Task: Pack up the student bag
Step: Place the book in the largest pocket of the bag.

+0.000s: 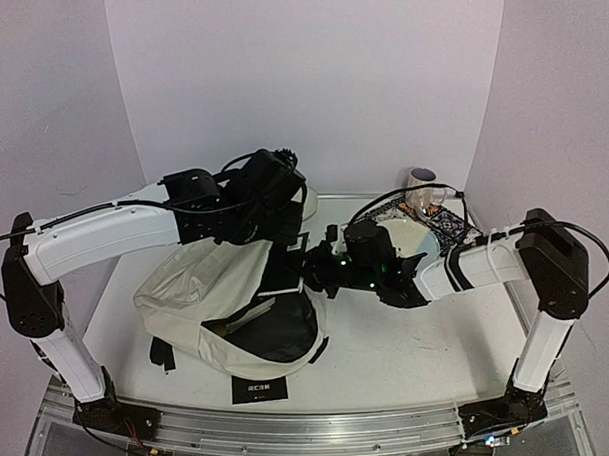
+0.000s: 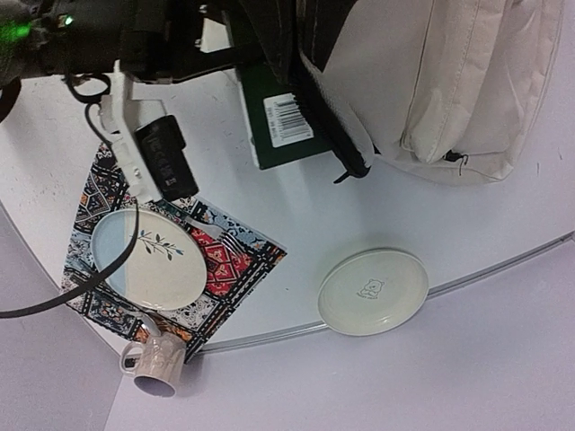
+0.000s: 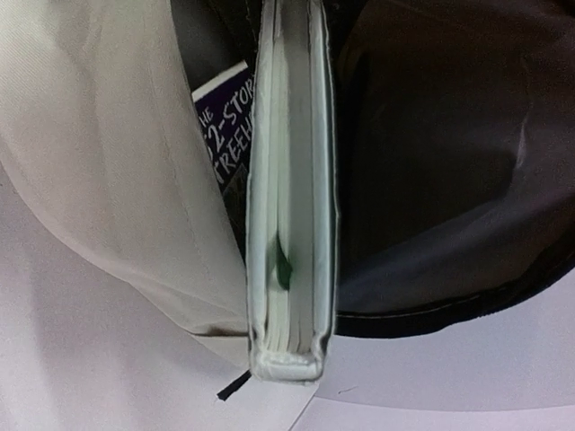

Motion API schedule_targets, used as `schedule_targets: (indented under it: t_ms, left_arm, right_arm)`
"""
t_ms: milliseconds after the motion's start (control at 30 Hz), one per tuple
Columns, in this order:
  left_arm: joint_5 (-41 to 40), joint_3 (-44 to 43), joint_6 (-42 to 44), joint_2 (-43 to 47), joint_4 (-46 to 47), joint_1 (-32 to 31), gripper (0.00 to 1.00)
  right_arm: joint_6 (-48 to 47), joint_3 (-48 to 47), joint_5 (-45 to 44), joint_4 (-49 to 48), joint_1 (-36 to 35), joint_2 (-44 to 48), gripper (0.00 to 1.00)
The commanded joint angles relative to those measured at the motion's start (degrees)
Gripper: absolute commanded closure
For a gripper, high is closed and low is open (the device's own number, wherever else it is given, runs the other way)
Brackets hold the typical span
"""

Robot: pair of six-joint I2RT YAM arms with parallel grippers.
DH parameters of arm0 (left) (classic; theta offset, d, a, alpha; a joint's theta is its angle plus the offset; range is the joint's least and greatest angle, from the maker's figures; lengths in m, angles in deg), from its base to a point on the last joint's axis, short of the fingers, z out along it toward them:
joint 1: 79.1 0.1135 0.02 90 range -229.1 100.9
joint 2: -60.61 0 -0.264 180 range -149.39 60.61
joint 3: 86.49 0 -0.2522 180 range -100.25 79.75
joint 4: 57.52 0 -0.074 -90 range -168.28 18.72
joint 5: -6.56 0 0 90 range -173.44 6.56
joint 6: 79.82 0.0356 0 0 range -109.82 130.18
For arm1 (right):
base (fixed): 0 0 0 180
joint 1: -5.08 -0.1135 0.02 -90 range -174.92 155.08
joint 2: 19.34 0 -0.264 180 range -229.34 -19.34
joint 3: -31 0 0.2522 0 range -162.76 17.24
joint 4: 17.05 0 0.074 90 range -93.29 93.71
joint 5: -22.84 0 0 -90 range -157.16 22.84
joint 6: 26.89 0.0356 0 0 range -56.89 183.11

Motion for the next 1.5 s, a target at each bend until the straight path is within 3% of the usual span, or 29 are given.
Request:
schedule_targets:
  t_ms: [0,100,267,500,800,1033,1467]
  left_arm:
    - [1.45,-3.28,-1.83,1.60,5.75,-0.24,1.00]
    - [1.27,-1.37,-2.75,2.67,6.01,-0.24,1.00]
    - [0.55,3.01,-4.30,5.23,6.48,-0.13,1.00]
    - [-0.51,9.10,-6.26,9.35,6.76,0.11,1.00]
    - [-0.60,12.37,-7.22,12.45,7.03,0.37,1.00]
    - [-1.74,13.40,-7.19,13.32,7.31,0.45,1.00]
    - [-2.86,18.94,-8.52,16.20,7.48,2.43,1.00]
  right_arm:
    - [0.74,-7.03,-8.85,-8.08,-3.20,-4.28,1.00]
    - [0.74,-9.78,-8.34,-7.04,-4.26,-8.01,0.98]
    - [-1.82,-13.46,-1.48,-3.32,-5.22,-11.61,0.80]
    - [-10.50,-17.58,6.71,10.37,-5.72,-10.94,0.68]
    - [-18.86,-22.66,13.94,18.33,-6.63,-13.90,0.65]
    - [-24.83,-33.21,15.72,26.33,-7.92,-19.39,0.55]
    - [-38.81,-22.38,10.58,34.97,-7.88,-6.28,0.25]
